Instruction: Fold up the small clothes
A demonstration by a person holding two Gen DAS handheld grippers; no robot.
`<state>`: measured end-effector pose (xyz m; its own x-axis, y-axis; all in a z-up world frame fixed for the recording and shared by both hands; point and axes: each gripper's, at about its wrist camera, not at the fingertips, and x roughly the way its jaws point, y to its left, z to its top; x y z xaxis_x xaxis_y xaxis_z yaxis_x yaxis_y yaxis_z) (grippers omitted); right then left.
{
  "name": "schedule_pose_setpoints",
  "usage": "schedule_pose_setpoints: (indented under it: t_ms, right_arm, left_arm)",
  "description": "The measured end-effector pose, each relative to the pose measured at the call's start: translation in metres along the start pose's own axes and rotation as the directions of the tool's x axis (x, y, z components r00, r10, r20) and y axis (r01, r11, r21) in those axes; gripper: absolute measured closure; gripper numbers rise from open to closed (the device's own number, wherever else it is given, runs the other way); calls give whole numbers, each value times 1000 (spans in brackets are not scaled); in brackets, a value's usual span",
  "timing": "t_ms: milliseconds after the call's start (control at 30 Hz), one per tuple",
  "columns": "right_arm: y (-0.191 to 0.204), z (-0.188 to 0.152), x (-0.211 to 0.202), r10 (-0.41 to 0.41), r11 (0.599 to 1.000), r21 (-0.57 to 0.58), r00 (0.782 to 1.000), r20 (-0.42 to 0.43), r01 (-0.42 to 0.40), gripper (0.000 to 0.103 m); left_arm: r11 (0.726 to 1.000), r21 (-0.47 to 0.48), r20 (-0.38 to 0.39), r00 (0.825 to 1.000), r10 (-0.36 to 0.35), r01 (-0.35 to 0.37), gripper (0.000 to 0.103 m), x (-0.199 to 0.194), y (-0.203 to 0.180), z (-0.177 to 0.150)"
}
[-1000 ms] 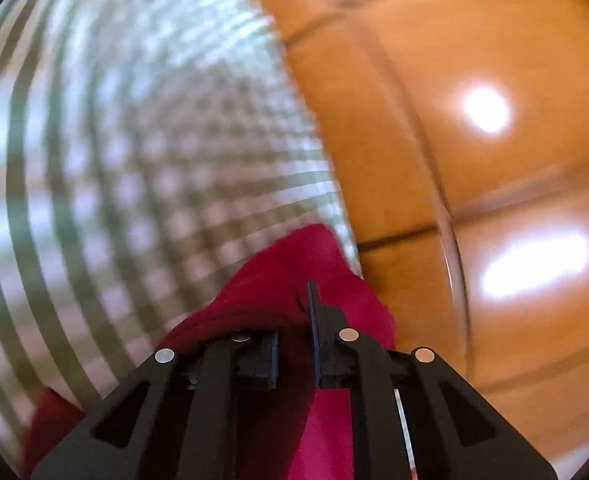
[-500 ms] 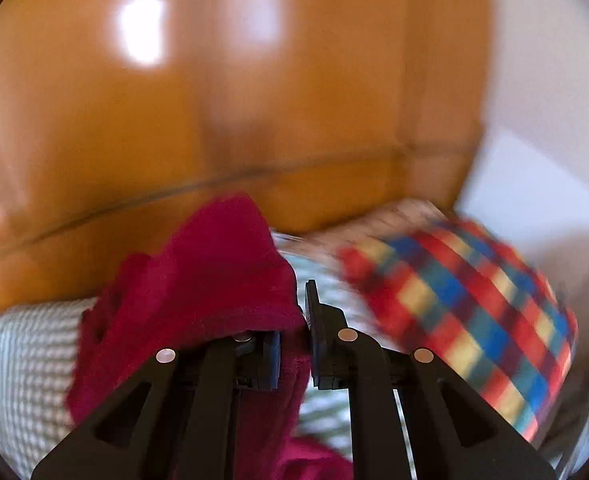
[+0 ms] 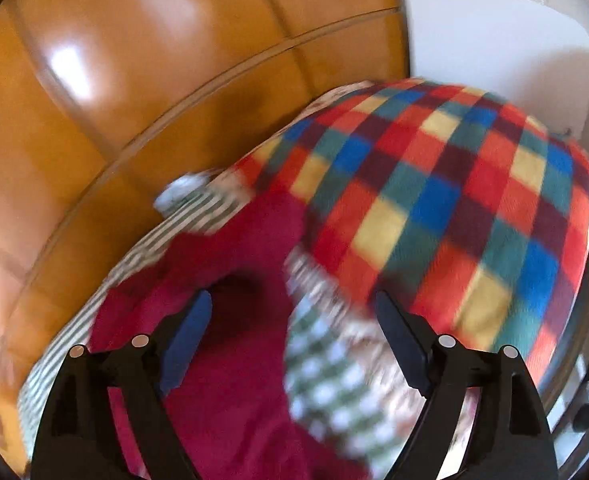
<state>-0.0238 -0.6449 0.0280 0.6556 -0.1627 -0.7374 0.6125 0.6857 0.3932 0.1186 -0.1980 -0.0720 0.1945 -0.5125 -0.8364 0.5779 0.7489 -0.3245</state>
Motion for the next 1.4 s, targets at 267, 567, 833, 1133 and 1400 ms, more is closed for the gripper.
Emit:
schedule_pose_setpoints:
  t_ms: [267,567,833,1133,1400]
  right_arm:
    - [69,-161,-21,116,960,-220,961,-251,-173,11]
    - [161,-241,14,-246,779,-620,956,-160,97,96]
    - [255,-163,-107,222,772,-595,972,-79,-225,100]
    - [279,-177,-182,420,676,-649,906,-48,-348,103]
    - [235,-223,-78,3,687,-724,997,82,57,29]
  left_arm:
    - [999,1,60,998,-35,35,86,-10,-6,-5]
    - [995,-74,207,977,-47,64,94,-58,17,-8]
    - [978,-187,440,898,1,90,95,-165,85,16]
    - [968,-238,593,778,209,-78,95,-305,143,42]
    - [944,-286,517,803,296,-164,95,-283,168,24]
